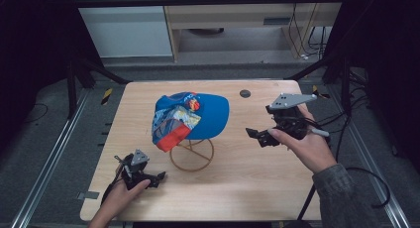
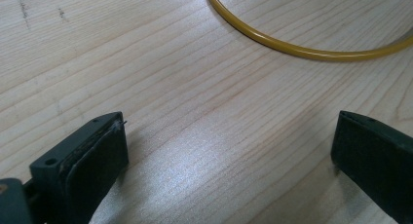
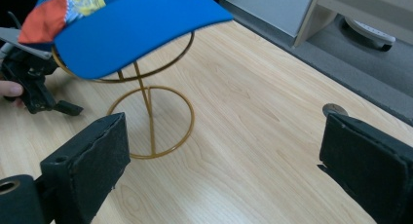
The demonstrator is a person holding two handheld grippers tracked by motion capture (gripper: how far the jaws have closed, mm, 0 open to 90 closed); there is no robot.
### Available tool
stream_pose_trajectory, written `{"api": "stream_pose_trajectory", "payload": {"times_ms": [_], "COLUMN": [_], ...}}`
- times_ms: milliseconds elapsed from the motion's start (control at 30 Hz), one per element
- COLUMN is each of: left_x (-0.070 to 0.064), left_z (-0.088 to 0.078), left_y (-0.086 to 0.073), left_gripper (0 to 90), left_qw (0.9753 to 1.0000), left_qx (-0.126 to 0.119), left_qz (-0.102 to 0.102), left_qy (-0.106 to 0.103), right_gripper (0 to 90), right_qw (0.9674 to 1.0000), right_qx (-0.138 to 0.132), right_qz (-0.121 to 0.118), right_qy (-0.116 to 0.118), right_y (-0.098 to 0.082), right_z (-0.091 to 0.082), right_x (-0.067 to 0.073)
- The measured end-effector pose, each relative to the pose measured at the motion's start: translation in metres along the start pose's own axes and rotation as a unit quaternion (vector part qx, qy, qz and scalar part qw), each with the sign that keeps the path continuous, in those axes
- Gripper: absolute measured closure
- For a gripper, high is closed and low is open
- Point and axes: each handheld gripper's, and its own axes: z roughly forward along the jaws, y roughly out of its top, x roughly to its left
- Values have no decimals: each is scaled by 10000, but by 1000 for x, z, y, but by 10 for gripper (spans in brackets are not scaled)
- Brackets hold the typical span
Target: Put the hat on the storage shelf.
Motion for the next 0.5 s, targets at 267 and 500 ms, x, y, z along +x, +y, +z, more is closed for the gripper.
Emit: {"api": "stream_pose_trajectory", "payload": {"times_ms": [267, 500], "left_x": [0, 0], "left_z": [0, 0], "left_y": [0, 0], "left_gripper": [0, 0], "left_qw": [10000, 10000], "left_qx": [-6, -5], "left_qz": [-8, -5], "left_qy": [2, 4], "right_gripper": [46, 49], "right_qw": [9999, 9997], "right_qx": [65, 98], "right_qz": [112, 242], "right_qy": [-11, -3], "right_y": [-21, -39], "right_z": [5, 10], "right_x": [0, 0]}}
